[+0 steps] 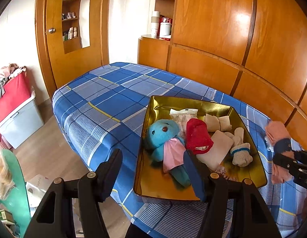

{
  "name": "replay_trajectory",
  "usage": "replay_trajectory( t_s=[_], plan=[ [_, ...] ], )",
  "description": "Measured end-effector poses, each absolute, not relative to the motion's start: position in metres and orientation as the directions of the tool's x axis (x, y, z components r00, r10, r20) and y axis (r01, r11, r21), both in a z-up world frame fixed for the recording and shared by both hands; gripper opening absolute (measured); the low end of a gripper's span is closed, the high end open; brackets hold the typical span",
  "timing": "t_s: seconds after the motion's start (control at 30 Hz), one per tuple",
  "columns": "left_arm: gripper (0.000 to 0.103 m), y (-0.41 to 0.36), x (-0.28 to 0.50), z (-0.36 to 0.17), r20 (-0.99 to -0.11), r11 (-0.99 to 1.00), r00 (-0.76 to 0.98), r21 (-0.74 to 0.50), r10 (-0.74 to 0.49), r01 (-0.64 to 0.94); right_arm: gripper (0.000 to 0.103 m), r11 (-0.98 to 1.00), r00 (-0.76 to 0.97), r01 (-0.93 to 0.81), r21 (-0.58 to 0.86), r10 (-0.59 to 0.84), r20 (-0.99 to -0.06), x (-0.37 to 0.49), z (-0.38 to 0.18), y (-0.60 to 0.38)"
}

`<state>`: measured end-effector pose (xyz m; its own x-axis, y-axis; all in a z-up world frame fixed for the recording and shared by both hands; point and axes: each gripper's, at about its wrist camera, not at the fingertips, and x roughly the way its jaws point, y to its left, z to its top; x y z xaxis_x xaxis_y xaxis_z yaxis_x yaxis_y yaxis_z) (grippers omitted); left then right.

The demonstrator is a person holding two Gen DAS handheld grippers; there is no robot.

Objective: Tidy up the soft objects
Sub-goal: 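Carry the pink fuzzy roll into the gold tray and open the right tool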

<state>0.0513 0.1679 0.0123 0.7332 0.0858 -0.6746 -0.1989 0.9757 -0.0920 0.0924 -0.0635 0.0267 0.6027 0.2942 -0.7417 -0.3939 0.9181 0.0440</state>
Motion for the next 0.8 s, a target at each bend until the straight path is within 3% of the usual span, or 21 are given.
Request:
replay_trajectory(
  t_s=[0.53,0.8],
  plan=[
    [0.064,0.201,0.054,0.001,-0.695,0.95,0.705,-0.103,0.144,-0.295,0.043,0.849,0.437,-0.518,0.104,0.368,-0.821,0.141,-0.023,0.037],
    [0.064,0.197,0.056,-0.006,-0.714,0.956,0.689,-0.099,0.125,-0.277,0.052,0.853,0.392,-0.494,0.168,0.39,-0.833,0.146,-0.04,0.033]
  ],
)
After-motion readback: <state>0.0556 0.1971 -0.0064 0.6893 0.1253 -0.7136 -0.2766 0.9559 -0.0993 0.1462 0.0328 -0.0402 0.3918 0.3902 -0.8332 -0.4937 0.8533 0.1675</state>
